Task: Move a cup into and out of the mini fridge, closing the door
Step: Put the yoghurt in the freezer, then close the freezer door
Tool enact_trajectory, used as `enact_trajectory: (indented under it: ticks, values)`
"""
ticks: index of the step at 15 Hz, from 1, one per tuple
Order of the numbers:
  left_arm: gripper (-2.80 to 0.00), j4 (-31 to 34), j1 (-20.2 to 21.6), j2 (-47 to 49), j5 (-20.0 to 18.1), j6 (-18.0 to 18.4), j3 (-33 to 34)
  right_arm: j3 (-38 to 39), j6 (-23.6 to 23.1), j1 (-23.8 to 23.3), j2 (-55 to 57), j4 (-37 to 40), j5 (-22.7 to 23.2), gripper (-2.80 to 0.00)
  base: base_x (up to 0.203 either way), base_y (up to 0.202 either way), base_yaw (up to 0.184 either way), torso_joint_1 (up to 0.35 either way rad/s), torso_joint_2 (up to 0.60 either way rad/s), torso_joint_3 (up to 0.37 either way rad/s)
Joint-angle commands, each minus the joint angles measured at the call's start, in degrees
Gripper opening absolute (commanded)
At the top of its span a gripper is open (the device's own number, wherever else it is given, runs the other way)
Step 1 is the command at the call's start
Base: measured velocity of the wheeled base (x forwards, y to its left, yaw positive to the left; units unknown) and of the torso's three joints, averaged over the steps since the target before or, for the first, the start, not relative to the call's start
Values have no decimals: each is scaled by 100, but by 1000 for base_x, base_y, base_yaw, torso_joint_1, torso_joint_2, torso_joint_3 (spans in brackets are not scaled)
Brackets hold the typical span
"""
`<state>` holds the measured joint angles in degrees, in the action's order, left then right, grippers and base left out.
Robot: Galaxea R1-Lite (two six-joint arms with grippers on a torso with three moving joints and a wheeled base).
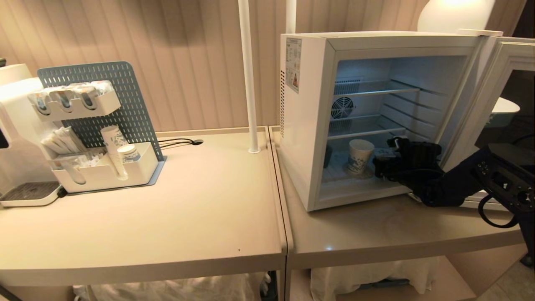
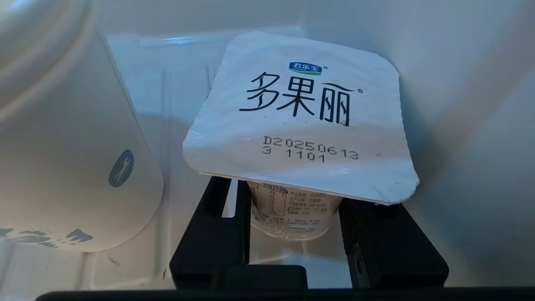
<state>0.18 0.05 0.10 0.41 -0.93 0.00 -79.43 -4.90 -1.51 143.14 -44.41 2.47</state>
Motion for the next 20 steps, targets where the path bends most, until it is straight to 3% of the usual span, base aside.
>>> enact_trajectory:
  ticks: [1, 4, 9, 17, 18, 20]
  values:
    - [-280, -1, 4, -1, 2, -3, 9, -31, -7, 2, 12, 50, 7, 0, 0, 0, 0, 0, 0, 0]
    - [-280, -1, 4, -1, 2, -3, 9, 80, 3, -4, -110, 57, 6, 0, 0, 0, 0, 0, 0, 0]
    - [-280, -1, 4, -1, 2, -3, 9, 976, -2, -1, -540, -454, 35, 0, 0, 0, 0, 0, 0, 0]
    - [-280, -1, 4, -1, 2, -3, 9, 3803, 5, -13, -2419, -1581, 68, 0, 0, 0, 0, 0, 0, 0]
    - [-280, -1, -2, -1, 2, -3, 9, 4305, 3, -14, -2854, -1754, 73, -280, 0, 0, 0, 0, 0, 0]
    - [-280, -1, 4, -1, 2, -3, 9, 5189, 5, -8, -3958, -1978, 100, -280, 0, 0, 0, 0, 0, 0]
